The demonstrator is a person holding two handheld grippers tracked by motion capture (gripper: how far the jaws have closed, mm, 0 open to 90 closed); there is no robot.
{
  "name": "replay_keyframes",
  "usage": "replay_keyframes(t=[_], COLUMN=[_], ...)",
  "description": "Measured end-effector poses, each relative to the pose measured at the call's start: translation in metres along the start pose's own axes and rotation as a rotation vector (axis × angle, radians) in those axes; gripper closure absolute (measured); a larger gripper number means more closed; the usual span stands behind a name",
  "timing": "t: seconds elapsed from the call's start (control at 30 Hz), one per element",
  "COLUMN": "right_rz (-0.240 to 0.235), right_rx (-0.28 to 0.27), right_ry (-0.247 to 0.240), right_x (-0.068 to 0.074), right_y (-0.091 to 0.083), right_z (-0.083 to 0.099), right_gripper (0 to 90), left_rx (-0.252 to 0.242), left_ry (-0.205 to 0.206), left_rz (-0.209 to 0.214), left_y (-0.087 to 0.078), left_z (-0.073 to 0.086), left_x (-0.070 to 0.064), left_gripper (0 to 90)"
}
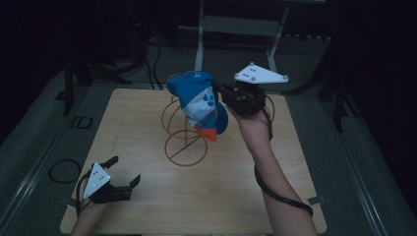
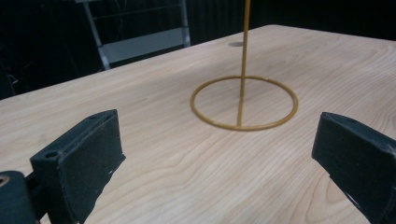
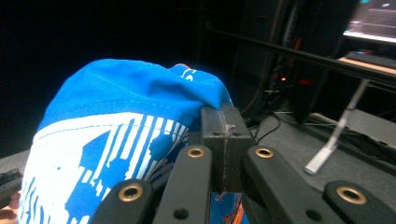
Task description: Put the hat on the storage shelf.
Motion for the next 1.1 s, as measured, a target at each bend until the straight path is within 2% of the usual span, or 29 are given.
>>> replay_keyframes(t=[0.13,0.27,0.43,0.57,0.63,0.77,0.87,0.97,1.1], right_rz=[-0.042,-0.079,-0.116,-0.127,-0.137,-0.133,-0.107,-0.096,-0.081], right_rx=[0.033,0.065,0.095,0.124,0.154,0.180,0.215,0.226,0.215], right_ry=[-0.009,-0.017,0.018,0.011,0.016,0.009,-0.006,0.002,0.011], right_x=[0.016,0.030,0.037,0.042,0.047,0.048,0.044,0.038,0.030], right_y=[0.023,0.042,0.060,0.071,0.081,0.088,0.093,0.091,0.084], right_z=[0.005,0.011,0.019,0.028,0.038,0.048,0.059,0.065,0.069], right_gripper=[90.0,90.0,90.0,90.0,90.0,90.0,90.0,90.0,90.0], left_rx=[0.008,0.027,0.024,0.011,0.007,0.005,0.007,0.009,0.009], left_ry=[-0.009,0.000,-0.017,-0.034,-0.037,-0.047,-0.049,-0.049,-0.051], left_rz=[0.000,0.000,-0.001,-0.003,-0.006,-0.006,-0.003,0.000,0.002], left_y=[-0.001,0.001,0.001,0.000,-0.001,-0.001,-0.001,0.000,0.000], left_z=[0.003,0.009,0.011,0.010,0.010,0.011,0.011,0.012,0.013], left_x=[0.004,0.003,0.004,0.006,0.006,0.007,0.007,0.007,0.007], left_gripper=[2.2,2.2,2.2,2.2,2.2,2.2,2.2,2.2,2.2])
Point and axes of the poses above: each handheld gripper's, and its own axes: y roughly forward along the jaws, z roughly out of its underside, x roughly to its left, the point moved 7 cm from there along y, roughly forward along the jaws, and after that the axes turned 10 degrees about -x, right-handed, at the moved point
